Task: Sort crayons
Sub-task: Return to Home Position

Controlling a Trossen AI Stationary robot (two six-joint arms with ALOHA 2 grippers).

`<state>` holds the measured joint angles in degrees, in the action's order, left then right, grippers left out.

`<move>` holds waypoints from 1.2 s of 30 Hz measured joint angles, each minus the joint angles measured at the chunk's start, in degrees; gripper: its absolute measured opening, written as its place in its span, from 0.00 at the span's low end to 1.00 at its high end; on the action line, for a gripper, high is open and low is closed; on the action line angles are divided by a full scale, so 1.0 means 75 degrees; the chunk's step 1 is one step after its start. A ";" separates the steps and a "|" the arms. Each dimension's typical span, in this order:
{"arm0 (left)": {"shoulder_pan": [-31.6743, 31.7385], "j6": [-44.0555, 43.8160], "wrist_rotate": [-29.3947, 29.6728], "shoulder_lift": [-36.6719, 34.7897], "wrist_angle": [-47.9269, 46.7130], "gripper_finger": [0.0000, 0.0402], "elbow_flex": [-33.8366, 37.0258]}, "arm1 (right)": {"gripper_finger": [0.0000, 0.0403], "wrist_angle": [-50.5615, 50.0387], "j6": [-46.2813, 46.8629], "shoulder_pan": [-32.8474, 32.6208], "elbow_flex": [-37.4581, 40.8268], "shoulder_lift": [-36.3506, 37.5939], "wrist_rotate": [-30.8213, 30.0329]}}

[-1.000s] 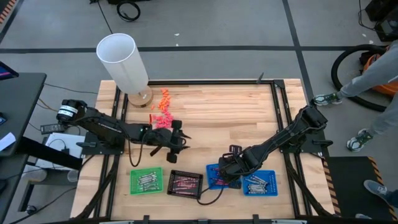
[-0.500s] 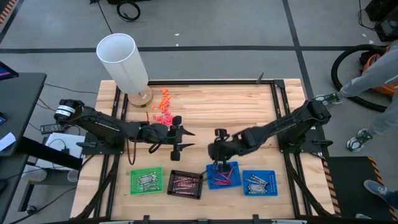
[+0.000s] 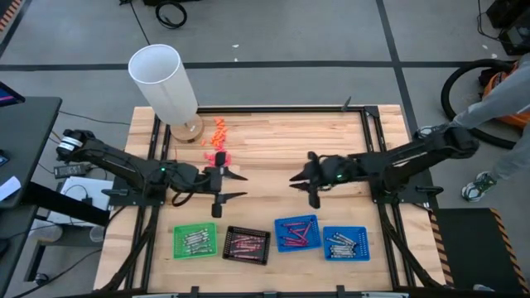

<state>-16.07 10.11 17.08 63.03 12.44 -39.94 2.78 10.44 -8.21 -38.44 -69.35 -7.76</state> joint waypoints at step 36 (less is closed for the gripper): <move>-0.0152 -0.1931 0.1323 -0.5527 0.1388 0.48 0.4414 | 0.24 0.2930 -0.0001 0.0530 0.4477 0.6054 -0.1395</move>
<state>-17.21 -4.37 27.00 21.58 22.85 -6.84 24.75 10.43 -4.23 -4.86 -23.94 -18.22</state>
